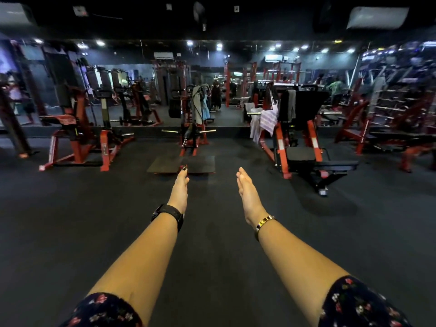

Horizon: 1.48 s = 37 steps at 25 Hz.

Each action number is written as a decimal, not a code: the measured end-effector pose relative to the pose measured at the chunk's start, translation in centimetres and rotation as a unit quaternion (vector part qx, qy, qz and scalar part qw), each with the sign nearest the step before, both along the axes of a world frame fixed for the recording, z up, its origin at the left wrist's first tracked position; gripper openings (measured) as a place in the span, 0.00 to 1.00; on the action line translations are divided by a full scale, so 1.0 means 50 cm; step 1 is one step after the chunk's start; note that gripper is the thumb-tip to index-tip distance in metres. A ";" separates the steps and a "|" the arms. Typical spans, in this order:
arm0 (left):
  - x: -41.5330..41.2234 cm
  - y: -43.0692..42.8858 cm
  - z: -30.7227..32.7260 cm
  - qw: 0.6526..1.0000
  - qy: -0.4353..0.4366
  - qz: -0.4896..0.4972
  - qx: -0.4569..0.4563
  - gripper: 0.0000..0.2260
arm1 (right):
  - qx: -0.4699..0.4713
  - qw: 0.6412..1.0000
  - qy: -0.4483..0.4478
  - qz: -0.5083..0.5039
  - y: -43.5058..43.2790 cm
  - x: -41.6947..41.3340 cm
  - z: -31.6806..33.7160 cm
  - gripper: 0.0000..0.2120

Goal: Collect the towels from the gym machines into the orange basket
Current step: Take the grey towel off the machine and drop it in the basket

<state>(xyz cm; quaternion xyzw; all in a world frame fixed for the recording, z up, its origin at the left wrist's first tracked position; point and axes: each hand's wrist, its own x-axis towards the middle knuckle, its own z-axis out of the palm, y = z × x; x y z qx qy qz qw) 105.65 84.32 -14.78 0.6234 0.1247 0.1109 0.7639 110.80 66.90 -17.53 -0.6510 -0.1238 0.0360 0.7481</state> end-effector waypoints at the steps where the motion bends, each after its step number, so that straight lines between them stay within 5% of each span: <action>1: 0.024 -0.019 0.002 1.000 -0.004 0.003 -0.004 0.28 | -0.001 1.000 -0.001 -0.006 -0.017 0.026 0.000 0.23; 17: 0.411 -0.076 -0.021 1.000 0.013 0.010 -0.012 0.31 | -0.001 0.999 0.032 -0.011 -0.088 0.398 -0.009 0.23; 37: 1.362 0.234 0.021 1.000 -0.020 -0.015 0.010 0.28 | -0.005 1.000 0.017 0.001 0.238 1.335 0.010 0.24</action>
